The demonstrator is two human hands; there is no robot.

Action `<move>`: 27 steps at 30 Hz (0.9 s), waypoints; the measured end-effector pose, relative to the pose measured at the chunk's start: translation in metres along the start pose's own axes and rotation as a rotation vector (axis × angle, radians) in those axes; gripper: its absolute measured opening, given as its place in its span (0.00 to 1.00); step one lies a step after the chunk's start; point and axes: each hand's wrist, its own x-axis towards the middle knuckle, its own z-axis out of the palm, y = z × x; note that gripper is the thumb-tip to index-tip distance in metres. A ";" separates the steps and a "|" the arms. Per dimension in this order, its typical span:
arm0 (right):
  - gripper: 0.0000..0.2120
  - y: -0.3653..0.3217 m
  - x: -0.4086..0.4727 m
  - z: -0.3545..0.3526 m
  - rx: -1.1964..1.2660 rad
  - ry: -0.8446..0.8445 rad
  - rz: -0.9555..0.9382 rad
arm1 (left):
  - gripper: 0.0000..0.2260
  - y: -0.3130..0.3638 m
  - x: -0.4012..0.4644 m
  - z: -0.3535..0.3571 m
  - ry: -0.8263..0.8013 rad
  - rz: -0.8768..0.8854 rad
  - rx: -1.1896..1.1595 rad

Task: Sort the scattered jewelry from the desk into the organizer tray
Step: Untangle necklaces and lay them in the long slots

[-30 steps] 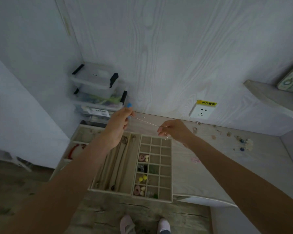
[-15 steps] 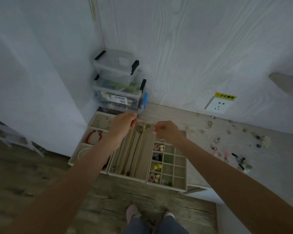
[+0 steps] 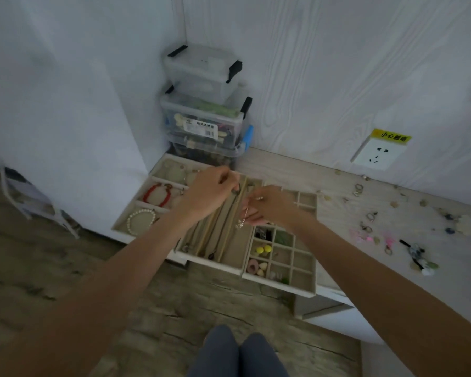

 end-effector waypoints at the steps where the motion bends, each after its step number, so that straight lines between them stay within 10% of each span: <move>1: 0.14 0.005 -0.002 0.001 -0.035 0.003 -0.032 | 0.12 -0.002 -0.003 0.003 0.018 0.021 0.002; 12: 0.12 0.047 -0.033 0.011 -0.360 0.039 -0.379 | 0.13 -0.020 -0.042 0.031 0.122 0.260 0.150; 27: 0.09 0.060 -0.050 0.038 -0.415 0.082 -0.356 | 0.14 -0.029 -0.074 0.017 0.169 0.244 0.072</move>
